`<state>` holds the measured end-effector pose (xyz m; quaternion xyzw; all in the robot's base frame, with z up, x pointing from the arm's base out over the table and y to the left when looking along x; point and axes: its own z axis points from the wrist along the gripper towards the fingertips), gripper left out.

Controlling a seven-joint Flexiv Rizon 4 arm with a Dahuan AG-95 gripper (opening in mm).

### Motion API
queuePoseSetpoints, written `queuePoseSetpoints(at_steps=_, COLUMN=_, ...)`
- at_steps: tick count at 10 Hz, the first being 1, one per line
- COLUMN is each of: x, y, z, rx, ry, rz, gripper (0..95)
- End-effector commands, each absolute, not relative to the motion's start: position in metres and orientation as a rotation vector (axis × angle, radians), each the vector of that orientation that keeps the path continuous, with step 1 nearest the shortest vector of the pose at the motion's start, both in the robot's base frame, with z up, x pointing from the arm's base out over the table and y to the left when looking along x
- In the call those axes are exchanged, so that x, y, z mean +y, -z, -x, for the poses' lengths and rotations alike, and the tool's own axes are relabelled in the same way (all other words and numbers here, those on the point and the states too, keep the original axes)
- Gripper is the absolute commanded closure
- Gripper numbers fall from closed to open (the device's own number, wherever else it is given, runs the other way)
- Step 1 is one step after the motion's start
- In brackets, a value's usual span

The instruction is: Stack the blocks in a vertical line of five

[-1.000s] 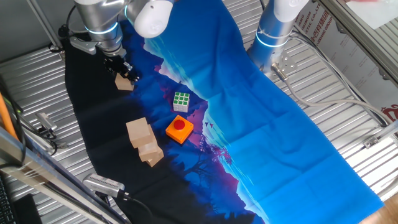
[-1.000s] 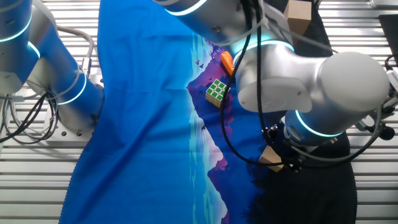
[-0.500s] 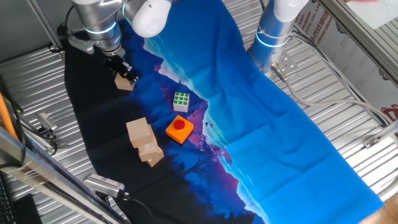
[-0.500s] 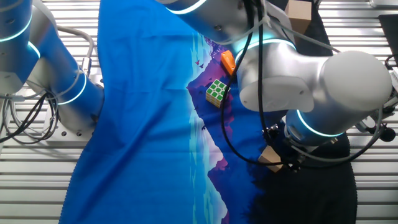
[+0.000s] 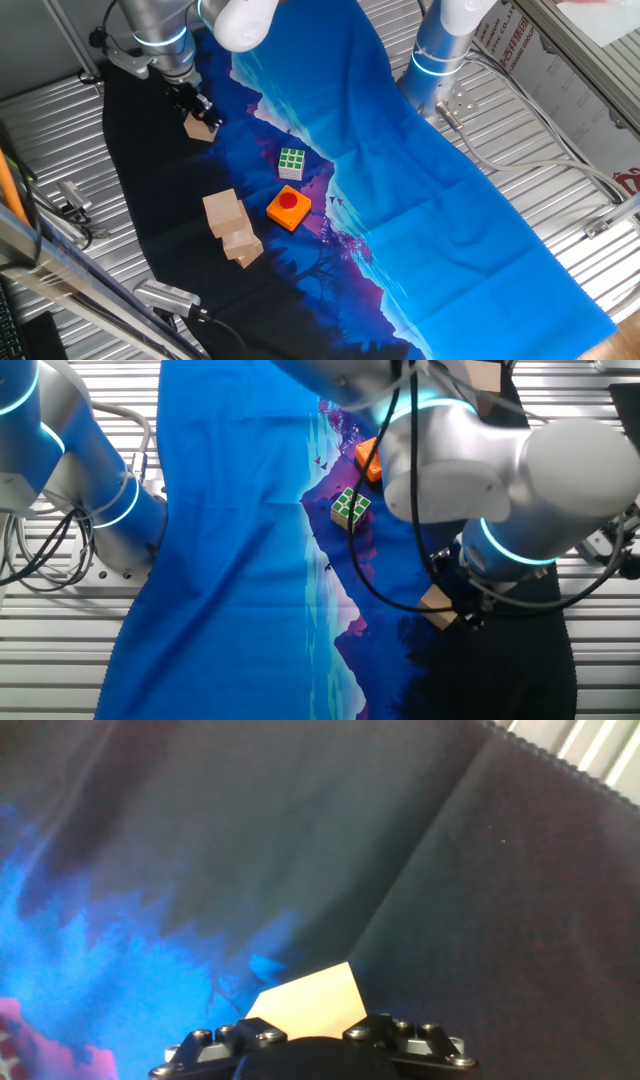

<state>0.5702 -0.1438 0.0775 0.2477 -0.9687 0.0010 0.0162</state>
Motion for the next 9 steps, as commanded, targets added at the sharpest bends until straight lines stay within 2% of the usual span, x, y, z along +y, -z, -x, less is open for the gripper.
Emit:
queuePoseSetpoints(at_steps=1, x=-0.126, y=-0.117, z=-0.574, rx=-3.019, ry=0.009, rz=-0.648, gripper=95.0)
queuePoseSetpoints(at_steps=2, x=-0.122, y=-0.125, z=-0.576, rx=-3.023, ry=0.007, rz=-0.622, gripper=95.0)
queuePoseSetpoints(at_steps=3, x=-0.102, y=-0.153, z=-0.584, rx=-3.033, ry=0.005, rz=-0.515, gripper=95.0)
queuePoseSetpoints(at_steps=9, x=-0.052, y=-0.248, z=-0.613, rx=-3.049, ry=0.016, rz=-0.261, gripper=95.0)
